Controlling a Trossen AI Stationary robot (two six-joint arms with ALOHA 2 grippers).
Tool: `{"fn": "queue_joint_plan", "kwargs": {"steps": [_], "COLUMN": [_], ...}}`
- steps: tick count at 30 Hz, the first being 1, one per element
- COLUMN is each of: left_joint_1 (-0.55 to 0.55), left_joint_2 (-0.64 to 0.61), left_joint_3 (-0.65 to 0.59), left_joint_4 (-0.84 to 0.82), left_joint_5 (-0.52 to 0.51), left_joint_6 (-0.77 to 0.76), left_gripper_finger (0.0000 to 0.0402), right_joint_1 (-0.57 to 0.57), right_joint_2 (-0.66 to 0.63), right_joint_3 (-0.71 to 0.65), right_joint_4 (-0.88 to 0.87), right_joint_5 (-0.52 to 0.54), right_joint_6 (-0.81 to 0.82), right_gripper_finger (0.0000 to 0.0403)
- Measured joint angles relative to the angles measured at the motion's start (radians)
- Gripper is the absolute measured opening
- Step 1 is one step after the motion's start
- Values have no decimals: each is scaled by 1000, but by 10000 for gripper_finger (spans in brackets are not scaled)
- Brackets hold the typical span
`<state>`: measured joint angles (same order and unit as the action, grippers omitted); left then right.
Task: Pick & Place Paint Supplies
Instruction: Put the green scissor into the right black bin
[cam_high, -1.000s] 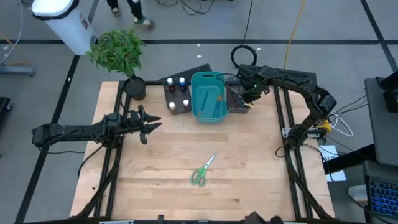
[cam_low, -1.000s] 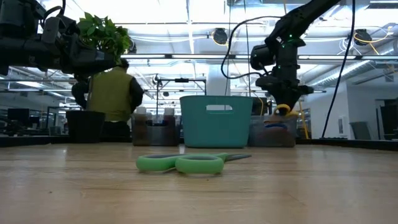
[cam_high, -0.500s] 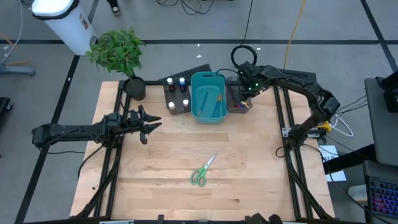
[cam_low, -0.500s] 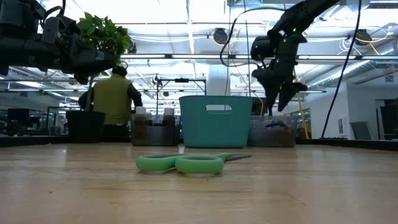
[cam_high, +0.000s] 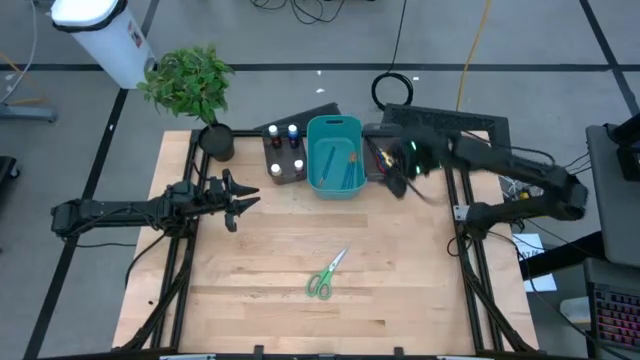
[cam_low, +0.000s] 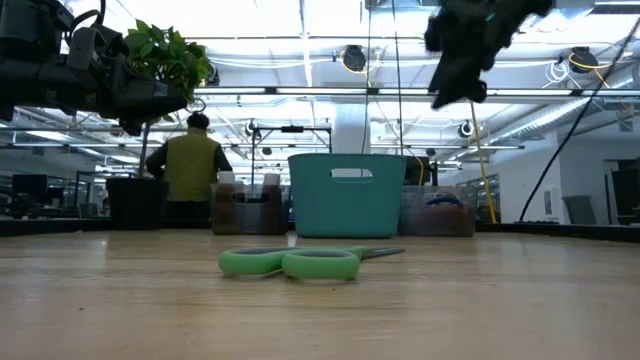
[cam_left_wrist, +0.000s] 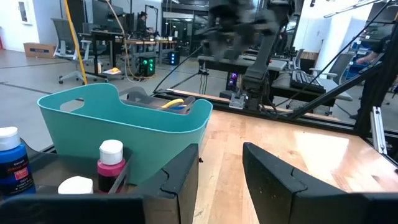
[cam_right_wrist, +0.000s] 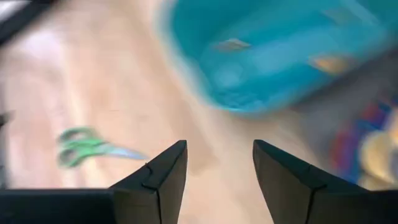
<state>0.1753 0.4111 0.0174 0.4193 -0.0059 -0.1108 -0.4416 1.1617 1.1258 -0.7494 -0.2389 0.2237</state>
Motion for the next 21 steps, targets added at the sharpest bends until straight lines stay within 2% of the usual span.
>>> {"fn": "queue_joint_plan", "kwargs": {"steps": [7,11,15,21], "left_joint_1": [0,0,0,0], "left_joint_2": [0,0,0,0], "left_joint_3": [0,0,0,0], "left_joint_4": [0,0,0,0], "left_joint_5": [0,0,0,0], "left_joint_6": [0,0,0,-1], "left_gripper_finger": [131,131,131,131], "right_joint_1": [378,562,666,705], "right_joint_2": [-268,-372,-439,-548], "right_joint_3": [-340,-538,-693,-832], "right_joint_4": [500,760,948,1054], "right_joint_5": [12,93,206,239], "right_joint_6": [58,34,-2,-9], "right_gripper_finger": [165,161,159,157]}}
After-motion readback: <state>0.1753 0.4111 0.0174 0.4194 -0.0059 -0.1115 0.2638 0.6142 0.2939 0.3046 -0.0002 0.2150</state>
